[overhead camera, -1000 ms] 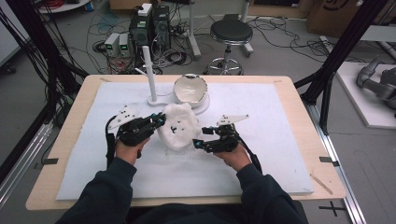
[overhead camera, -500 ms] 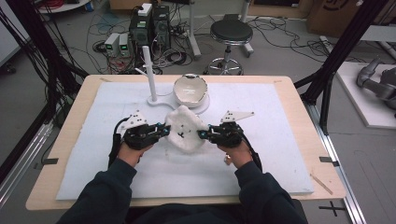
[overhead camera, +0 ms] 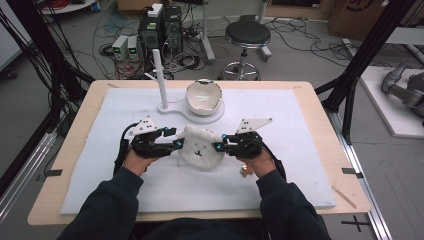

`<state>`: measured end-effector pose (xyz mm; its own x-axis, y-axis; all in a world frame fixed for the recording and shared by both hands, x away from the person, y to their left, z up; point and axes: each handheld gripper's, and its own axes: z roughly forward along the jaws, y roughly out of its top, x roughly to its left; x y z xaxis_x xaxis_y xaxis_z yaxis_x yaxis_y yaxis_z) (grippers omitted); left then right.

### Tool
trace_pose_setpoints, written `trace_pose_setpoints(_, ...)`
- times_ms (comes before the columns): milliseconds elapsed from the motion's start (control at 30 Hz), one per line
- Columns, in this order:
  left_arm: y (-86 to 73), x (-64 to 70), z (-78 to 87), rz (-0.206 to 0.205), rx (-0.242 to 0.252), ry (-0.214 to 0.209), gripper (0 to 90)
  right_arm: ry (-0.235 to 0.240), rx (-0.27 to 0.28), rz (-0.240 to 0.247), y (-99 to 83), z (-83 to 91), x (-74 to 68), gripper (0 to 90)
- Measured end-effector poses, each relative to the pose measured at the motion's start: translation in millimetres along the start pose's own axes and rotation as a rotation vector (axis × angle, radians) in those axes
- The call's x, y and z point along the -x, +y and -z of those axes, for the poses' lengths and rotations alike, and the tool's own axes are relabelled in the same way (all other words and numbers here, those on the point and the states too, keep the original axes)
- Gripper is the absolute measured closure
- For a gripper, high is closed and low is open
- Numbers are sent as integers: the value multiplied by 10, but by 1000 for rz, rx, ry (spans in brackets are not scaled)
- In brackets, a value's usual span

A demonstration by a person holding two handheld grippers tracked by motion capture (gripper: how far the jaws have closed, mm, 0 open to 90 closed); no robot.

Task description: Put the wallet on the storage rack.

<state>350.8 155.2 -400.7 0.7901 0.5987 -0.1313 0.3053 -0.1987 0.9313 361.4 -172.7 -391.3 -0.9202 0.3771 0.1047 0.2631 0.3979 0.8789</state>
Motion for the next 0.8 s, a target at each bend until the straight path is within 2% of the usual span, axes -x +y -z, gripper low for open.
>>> trace_pose_setpoints(67, -20, 29, -61, 11, -39, -71, 448, 21, -10, 27, 12, -41, -49, 763)
trace_pose_setpoints(100, -20, 29, -61, 11, -39, -71, 536, 27, -6, 37, 20, -54, -66, 762)
trace_pose_setpoints(133, -26, 54, -83, 5, -72, -93, 601, 23, -5, 42, 29, -58, -78, 758)
trace_pose_setpoints(167, -33, 84, -106, -23, -122, -83, 686, 8, -7, 39, 35, -51, -80, 753)
trace_pose_setpoints(200, -33, 84, -106, -23, -122, -83, 720, 8, -7, 39, 35, -51, -80, 753)
trace_pose_setpoints(233, -28, 80, -100, -13, -115, -95, 747, -17, 3, 6, 30, -18, -46, 728)
trace_pose_setpoints(267, -2, 86, -76, -8, -80, -99, 758, -28, 10, -13, 26, -6, -33, 704)
trace_pose_setpoints(300, -2, 86, -76, -8, -80, -99, 761, -50, 32, -32, 17, 11, -12, 649)
trace_pose_setpoints(333, 19, 78, -44, 5, -52, -88, 765, -69, 45, -47, 13, 22, -7, 561)
trace_pose_setpoints(367, 19, 78, -44, 5, -52, -88, 768, -69, 45, -47, 13, 22, -7, 561)
trace_pose_setpoints(400, 25, 67, -25, 12, -36, -77, 768, -106, 72, -72, 3, 40, 4, 518)
trace_pose_setpoints(467, 33, 37, 18, 26, 9, -56, 772, -131, 90, -90, -14, 67, 35, 455)
trace_pose_setpoints(500, 37, 24, 39, 38, 34, -49, 773, -121, 86, -126, -41, 58, 66, 410)
trace_pose_setpoints(533, 43, 14, 57, 46, 54, -41, 773, -106, 75, -142, -55, 42, 72, 395)
trace_pose_setpoints(600, 49, 4, 88, 51, 93, -32, 773, -92, 65, -149, -70, 12, 78, 382)
trace_pose_setpoints(633, 51, 5, 95, 57, 109, -33, 773, -44, 36, -173, -94, -56, 77, 380)
trace_pose_setpoints(700, 54, 12, 96, 55, 120, -41, 773, -26, 18, -178, -103, -95, 73, 381)
trace_pose_setpoints(733, 44, 27, 76, 57, 111, -48, 772, 2, 2, -185, -109, -144, 54, 465)
trace_pose_setpoints(767, 44, 27, 76, 57, 111, -48, 772, 2, 2, -185, -109, -144, 54, 465)
trace_pose_setpoints(800, 37, 27, 66, 51, 100, -47, 771, 18, -1, -157, -95, -137, 32, 621)
